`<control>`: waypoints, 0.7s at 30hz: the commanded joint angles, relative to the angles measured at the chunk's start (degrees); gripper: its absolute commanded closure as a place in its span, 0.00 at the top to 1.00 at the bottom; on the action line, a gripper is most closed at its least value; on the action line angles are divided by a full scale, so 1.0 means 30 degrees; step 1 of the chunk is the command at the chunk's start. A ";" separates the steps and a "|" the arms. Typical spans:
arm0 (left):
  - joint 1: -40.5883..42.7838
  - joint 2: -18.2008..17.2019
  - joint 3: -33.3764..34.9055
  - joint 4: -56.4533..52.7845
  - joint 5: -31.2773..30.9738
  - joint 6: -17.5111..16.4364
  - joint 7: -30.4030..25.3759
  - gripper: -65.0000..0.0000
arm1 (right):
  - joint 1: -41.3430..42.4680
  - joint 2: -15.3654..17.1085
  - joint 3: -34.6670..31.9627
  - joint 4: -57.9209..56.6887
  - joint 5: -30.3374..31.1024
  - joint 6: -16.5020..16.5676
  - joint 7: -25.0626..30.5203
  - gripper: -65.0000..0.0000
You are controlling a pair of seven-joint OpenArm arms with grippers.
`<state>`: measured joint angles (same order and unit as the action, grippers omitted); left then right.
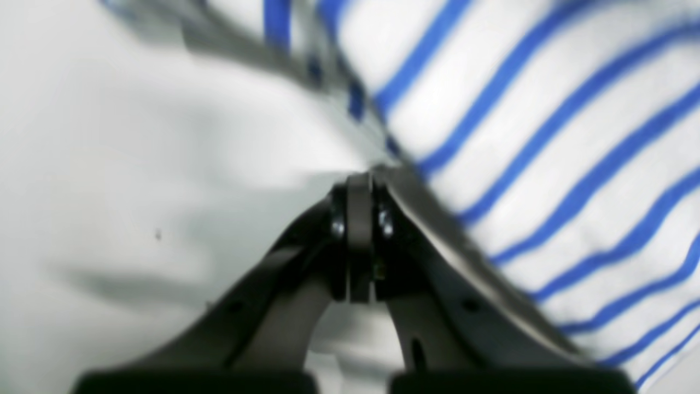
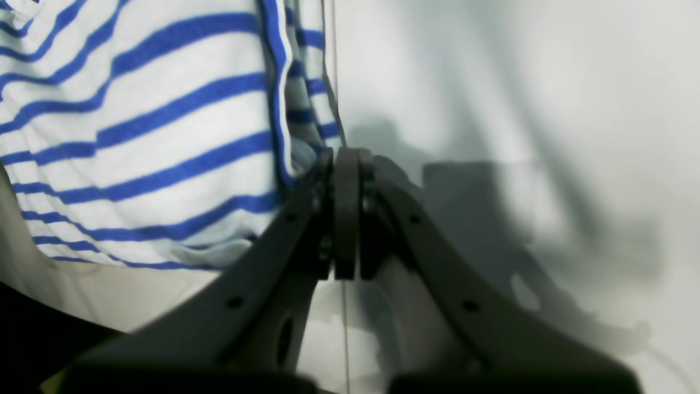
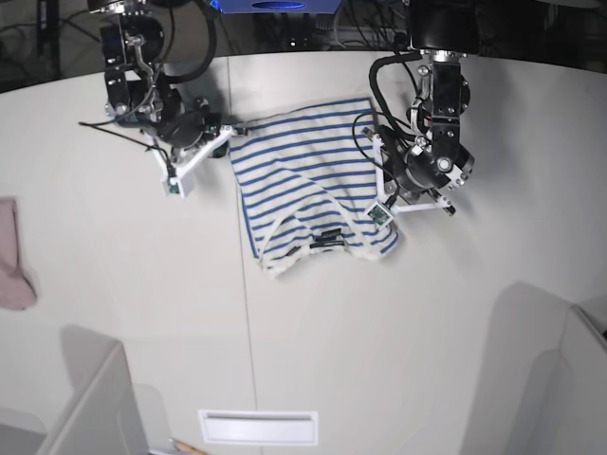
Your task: Fold the T-shirt properly
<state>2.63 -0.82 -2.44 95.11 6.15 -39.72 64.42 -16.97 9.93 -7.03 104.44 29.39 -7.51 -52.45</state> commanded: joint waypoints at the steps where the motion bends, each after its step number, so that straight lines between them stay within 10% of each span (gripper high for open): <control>1: -0.0365 -0.0005 0.0006 0.0047 -0.0014 -0.0092 -0.0273 0.00 | 0.0016 -0.0015 -0.0222 0.0336 0.0270 0.0114 0.0354 0.00; 21: -0.1244 0.0552 -0.0287 0.0165 -0.0161 -0.0092 -0.0332 0.00 | -0.0775 -0.0220 0.0130 0.0306 0.0270 0.0114 0.0764 0.00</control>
<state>-0.25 0.89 -3.27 94.39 5.96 -39.72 64.03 -19.81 8.80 -7.20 104.44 30.04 -7.49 -51.20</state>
